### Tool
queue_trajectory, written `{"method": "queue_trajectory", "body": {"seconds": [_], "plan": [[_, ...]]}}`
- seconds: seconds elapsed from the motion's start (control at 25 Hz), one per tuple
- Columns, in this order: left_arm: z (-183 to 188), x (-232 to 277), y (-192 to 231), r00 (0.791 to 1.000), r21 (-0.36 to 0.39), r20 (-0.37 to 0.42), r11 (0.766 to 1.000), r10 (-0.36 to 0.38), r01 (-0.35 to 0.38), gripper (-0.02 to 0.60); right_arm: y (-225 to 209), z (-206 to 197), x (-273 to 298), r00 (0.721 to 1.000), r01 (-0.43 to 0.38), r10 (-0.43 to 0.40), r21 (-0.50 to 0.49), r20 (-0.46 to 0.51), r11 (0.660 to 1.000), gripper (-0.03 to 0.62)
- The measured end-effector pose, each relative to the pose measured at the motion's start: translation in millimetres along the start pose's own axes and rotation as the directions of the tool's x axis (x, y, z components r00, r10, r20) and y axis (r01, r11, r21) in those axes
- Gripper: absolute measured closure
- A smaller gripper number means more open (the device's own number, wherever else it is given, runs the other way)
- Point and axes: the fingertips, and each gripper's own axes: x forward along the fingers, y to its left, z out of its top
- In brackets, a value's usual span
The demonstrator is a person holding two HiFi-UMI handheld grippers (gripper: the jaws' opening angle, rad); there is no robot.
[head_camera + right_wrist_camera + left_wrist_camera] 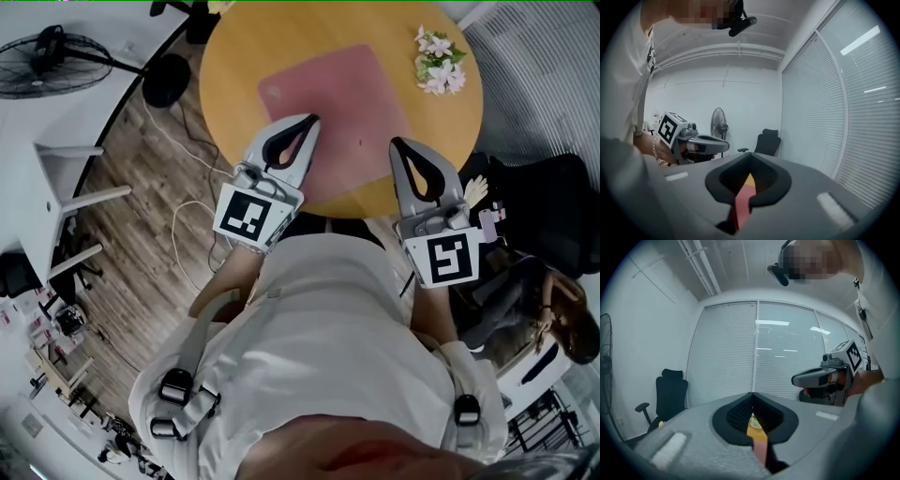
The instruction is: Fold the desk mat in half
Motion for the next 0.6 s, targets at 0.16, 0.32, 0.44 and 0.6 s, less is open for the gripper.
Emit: {"method": "queue_trajectory", "body": {"seconds": [0.16, 0.32, 0.44, 0.6], "plan": [[-20, 1, 12, 0.999, 0.009, -0.038, 1.0, 0.005, -0.005, 0.575, 3, -4, 7, 1.0, 0.005, -0.005, -0.006, -0.013, 1.0, 0.589], [-41, 1, 26, 0.998, 0.023, -0.067, 1.0, 0.008, -0.007, 0.575, 7, -7, 13, 1.0, 0.001, -0.001, -0.01, -0.024, 1.0, 0.589], [-58, 6, 39, 0.996, 0.013, -0.082, 1.0, 0.019, -0.018, 0.575, 6, -12, 17, 0.999, 0.002, -0.002, -0.006, -0.034, 1.0, 0.589], [-81, 9, 58, 0.992, 0.026, -0.117, 0.999, 0.044, -0.042, 0.575, 10, -20, 21, 0.999, 0.003, -0.003, -0.005, -0.053, 1.0, 0.589]]}}
